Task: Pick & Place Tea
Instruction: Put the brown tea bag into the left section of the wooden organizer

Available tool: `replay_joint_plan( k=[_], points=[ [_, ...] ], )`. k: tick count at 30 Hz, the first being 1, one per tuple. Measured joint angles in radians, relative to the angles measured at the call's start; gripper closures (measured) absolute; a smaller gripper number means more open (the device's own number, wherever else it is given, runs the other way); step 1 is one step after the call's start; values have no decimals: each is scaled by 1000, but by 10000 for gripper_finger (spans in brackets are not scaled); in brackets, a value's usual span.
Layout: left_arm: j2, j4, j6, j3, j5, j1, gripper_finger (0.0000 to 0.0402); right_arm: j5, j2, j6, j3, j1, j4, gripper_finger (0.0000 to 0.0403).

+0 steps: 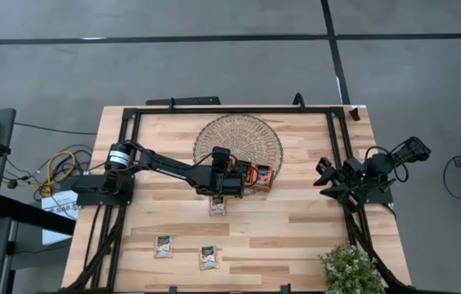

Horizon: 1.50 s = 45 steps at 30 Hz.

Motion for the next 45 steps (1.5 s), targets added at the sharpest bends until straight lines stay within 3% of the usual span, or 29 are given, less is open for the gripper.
replay_joint_plan(
  k=[7, 19, 23, 27, 30, 33, 35, 38, 40, 42, 45],
  points=[
    [0, 7, -11, 0, -33, 0, 378, 0, 0, -1, 0, 0, 0, 269],
    [0, 5, 33, 0, -59, -2, 268, 0, 0, 0, 0, 0, 0, 269],
    [-1, 0, 140, 0, -172, -13, 251, 0, 0, 0, 0, 0, 0, 269],
    [-12, -8, 277, 0, -381, -36, 248, 0, 0, 0, 0, 0, 0, 269],
    [-51, -39, 253, 0, -420, -57, 248, 0, 0, 0, 0, 0, 1, 269],
    [-132, -103, 128, 1, -352, -91, 248, 0, 0, 1, -1, 0, 1, 269],
    [-193, -156, 12, 5, -248, -115, 248, 0, 0, 1, -1, 0, 2, 269],
    [-287, -242, -234, 39, 55, -139, 248, 0, 0, 1, -1, 0, 4, 269],
    [-344, -252, -399, 57, 295, -142, 248, 0, 0, 1, -1, 0, 5, 269],
    [-385, -228, -518, 60, 469, -139, 248, -1, 0, 2, -1, 0, 9, 269],
    [-395, -185, -620, 59, 516, -144, 248, -1, 0, 2, -1, 0, 9, 269]
  ],
)
